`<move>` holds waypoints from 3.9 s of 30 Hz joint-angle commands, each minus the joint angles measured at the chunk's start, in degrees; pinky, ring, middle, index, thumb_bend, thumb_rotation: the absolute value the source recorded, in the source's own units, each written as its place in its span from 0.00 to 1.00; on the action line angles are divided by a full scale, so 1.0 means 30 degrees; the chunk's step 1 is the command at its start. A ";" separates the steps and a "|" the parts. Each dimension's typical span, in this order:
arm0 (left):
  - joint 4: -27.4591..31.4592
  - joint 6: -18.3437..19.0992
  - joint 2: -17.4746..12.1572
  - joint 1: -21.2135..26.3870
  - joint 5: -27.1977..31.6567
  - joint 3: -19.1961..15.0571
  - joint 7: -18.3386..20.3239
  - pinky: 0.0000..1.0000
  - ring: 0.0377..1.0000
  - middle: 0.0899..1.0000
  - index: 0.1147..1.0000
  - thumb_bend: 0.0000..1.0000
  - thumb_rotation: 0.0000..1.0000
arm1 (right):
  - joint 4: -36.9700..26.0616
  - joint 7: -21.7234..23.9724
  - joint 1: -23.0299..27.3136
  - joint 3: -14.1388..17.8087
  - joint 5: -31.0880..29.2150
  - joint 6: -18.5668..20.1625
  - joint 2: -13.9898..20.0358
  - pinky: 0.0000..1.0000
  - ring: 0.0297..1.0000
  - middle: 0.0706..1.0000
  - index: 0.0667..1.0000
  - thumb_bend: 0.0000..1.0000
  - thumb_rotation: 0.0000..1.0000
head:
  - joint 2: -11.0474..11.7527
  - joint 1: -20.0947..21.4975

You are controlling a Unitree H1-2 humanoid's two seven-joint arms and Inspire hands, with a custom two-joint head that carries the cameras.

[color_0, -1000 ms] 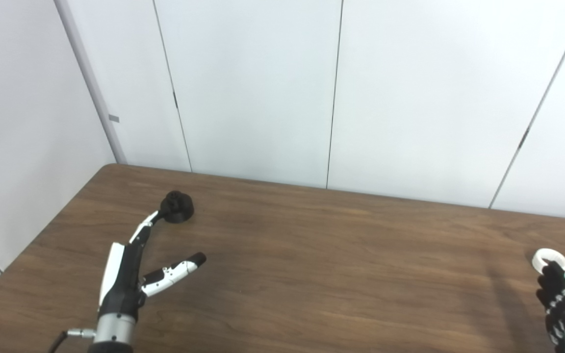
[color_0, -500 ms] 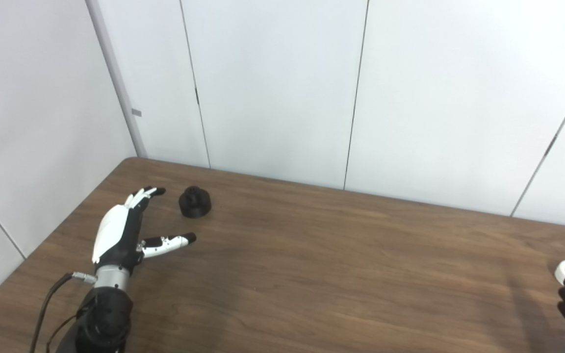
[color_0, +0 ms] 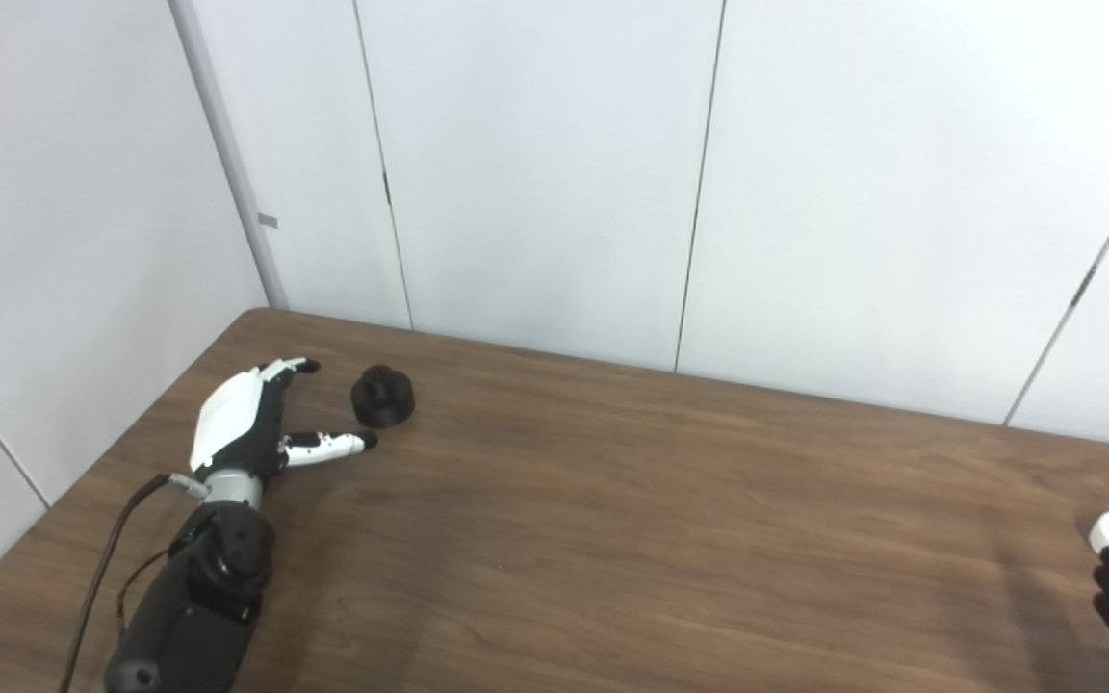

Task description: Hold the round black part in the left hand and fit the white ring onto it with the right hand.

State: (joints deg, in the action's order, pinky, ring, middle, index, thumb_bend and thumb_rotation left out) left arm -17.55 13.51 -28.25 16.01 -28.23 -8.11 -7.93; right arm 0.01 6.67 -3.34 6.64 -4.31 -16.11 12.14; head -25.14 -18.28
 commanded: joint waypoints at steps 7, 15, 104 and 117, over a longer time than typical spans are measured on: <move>-0.1917 0.1068 -0.1003 0.2582 0.0491 0.0522 0.0598 1.00 0.99 0.94 0.81 1.00 0.40 | 0.1315 -0.0164 -0.1760 -0.0370 0.0135 0.0173 -0.0767 1.00 0.98 0.98 0.99 0.50 1.00 | -0.0103 0.0081; -0.3661 0.1320 -0.1160 0.3863 0.0689 0.1511 0.0846 1.00 1.00 0.94 0.81 1.00 0.39 | 0.1330 -0.0170 -0.1830 -0.0318 0.0014 -0.0037 -0.0921 1.00 0.96 0.97 0.99 0.52 1.00 | -0.0115 0.0292; -0.5019 -0.0793 -0.0430 0.4784 0.1695 0.3043 -0.1342 0.88 0.89 0.75 0.42 0.52 0.04 | 0.0080 -0.0250 -0.2479 -0.0369 0.0714 0.1100 -0.1319 1.00 0.94 0.95 0.97 0.49 1.00 | -0.0558 0.0796; -0.3585 -0.0785 -0.0765 0.4180 0.1275 0.3425 -0.1126 0.90 0.91 0.76 0.42 0.52 0.04 | 0.0065 -0.0372 -0.2476 -0.0445 0.0978 0.1010 -0.1423 1.00 0.93 0.95 0.97 0.51 1.00 | -0.0672 0.0935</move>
State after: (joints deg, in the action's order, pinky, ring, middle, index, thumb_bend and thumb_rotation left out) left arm -30.73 12.54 -28.57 26.71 -23.60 2.42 -10.77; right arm -3.75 6.39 -6.04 6.82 -1.03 -13.21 10.80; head -27.07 -15.47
